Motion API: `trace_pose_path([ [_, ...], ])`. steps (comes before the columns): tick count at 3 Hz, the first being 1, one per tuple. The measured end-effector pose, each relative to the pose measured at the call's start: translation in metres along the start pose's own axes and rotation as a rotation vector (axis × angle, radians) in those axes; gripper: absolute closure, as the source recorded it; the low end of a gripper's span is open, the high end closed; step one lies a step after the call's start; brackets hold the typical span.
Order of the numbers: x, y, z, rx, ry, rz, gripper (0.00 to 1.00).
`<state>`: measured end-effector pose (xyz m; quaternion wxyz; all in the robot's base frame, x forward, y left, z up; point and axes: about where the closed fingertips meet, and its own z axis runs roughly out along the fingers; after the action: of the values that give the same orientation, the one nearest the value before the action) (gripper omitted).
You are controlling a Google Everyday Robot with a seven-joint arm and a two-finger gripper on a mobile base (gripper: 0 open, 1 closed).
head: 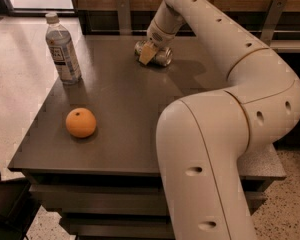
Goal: Knock 7up can over
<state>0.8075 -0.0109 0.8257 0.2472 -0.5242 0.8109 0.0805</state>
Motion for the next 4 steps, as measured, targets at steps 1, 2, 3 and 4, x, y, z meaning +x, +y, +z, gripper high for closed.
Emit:
trace_pose_path([
  [1, 0.0003, 0.0011, 0.0041, -0.005, 0.003, 0.000, 0.83],
  [2, -0.0005, 0.0010, 0.0028, -0.005, 0.003, 0.000, 0.60],
  [3, -0.0008, 0.0016, 0.0047, -0.009, 0.005, 0.000, 0.36],
  [4, -0.0015, 0.0015, 0.0035, -0.009, 0.005, 0.000, 0.12],
])
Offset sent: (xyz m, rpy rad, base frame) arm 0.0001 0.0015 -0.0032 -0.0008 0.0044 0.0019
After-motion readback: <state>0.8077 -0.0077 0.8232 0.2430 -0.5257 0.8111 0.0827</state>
